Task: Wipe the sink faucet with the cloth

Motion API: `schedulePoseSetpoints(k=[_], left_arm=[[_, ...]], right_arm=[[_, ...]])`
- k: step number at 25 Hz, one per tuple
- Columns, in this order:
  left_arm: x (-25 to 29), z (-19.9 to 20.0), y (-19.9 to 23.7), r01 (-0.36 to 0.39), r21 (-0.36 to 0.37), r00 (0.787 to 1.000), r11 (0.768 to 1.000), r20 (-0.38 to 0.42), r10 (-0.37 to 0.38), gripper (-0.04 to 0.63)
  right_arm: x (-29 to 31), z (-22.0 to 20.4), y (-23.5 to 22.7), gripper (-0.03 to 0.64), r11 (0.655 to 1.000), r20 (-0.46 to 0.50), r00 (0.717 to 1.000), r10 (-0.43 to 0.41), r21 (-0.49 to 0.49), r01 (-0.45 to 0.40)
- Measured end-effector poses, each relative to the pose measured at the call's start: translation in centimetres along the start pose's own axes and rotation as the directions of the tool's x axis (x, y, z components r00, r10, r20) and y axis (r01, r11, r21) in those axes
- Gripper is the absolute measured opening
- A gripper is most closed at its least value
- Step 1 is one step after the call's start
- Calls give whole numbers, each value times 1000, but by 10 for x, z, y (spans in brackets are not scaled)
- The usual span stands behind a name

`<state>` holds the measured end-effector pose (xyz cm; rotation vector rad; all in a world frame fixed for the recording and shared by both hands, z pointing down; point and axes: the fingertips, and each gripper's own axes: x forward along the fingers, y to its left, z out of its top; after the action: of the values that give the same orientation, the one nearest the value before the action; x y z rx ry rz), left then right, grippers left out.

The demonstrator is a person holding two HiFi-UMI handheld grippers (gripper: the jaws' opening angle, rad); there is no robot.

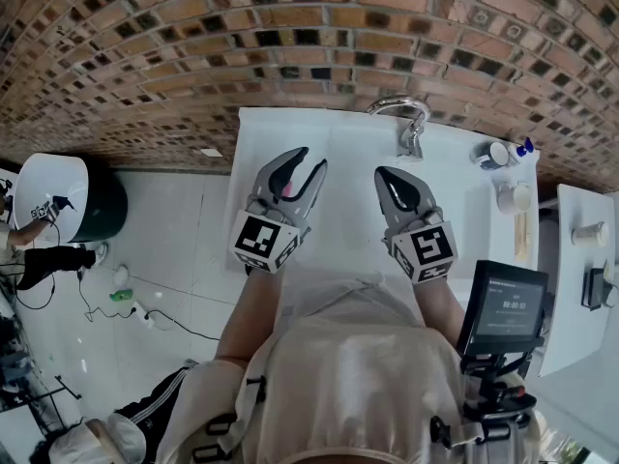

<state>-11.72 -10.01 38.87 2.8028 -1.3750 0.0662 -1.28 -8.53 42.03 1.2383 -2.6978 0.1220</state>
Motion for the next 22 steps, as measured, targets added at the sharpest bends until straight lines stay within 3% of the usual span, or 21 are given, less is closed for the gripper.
schedulePoseSetpoints(k=[5, 12, 14, 18, 22], left_arm=[[-27, -31, 48, -115, -36, 991, 993, -71, 112, 198], [-64, -103, 72, -203, -133, 959, 970, -226, 170, 212], [-73, -132, 75, -223, -155, 940, 962, -296, 170, 224], [-87, -196, 77, -253, -194, 881, 948, -450, 143, 256], [-88, -246, 88, -278, -210, 836, 937, -534, 128, 261]], right_arm=[[25, -13, 21, -9, 999, -34, 998, 43, 18, -43], [53, -43, 50, -9, 992, -103, 988, 118, 61, -113], [60, -56, 57, -9, 989, -125, 983, 135, 82, -126], [68, -88, 63, -9, 983, -172, 974, 146, 132, -124], [74, -120, 57, -9, 984, -217, 969, 117, 159, -84]])
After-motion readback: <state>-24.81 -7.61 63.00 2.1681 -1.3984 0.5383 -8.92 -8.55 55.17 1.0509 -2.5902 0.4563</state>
